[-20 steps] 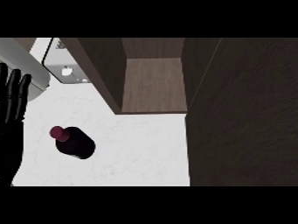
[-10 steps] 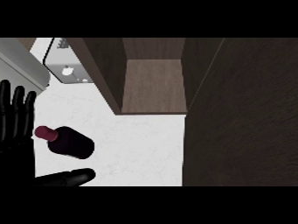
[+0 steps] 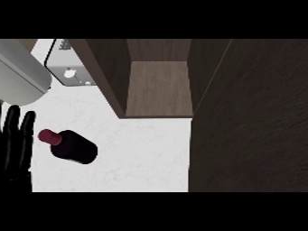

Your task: Pick up the wine, place it into the cabinet and close the cabinet

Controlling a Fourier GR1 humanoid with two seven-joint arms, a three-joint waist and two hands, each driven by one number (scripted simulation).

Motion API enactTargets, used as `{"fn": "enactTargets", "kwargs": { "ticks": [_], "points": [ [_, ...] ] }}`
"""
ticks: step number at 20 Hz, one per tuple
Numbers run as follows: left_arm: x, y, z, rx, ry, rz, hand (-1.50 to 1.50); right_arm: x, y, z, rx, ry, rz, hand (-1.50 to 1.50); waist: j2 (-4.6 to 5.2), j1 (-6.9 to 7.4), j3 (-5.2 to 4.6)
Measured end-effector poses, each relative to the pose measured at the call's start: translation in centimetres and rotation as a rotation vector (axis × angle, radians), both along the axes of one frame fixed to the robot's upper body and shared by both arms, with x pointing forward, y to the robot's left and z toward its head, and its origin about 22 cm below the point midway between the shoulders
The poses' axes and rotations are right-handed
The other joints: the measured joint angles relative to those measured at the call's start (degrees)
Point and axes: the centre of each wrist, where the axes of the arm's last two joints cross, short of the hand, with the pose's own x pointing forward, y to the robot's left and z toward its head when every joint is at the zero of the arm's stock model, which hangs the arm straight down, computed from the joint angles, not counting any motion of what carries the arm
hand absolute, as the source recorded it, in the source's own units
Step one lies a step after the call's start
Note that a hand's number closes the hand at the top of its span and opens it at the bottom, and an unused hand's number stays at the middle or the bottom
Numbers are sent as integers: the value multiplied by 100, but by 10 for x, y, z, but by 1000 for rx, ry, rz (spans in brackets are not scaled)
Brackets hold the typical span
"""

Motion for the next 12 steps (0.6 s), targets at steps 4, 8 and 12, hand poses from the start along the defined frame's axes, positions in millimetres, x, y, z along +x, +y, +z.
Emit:
{"fn": "enactTargets", "kwargs": {
  "ticks": [4, 8, 12],
  "points": [
    [-1, -9, 4, -26, 48, -32, -150, -2, 6, 2, 14, 23, 12, -150, -5, 2, 1],
    [-1, -14, 8, -39, 82, -50, -150, -1, 9, 5, 15, 35, 9, -150, -17, 10, 0],
    [-1, -20, 9, -43, 93, -55, -150, -2, 10, 6, 8, 45, 6, -150, -34, 6, 3]
  ]
}}
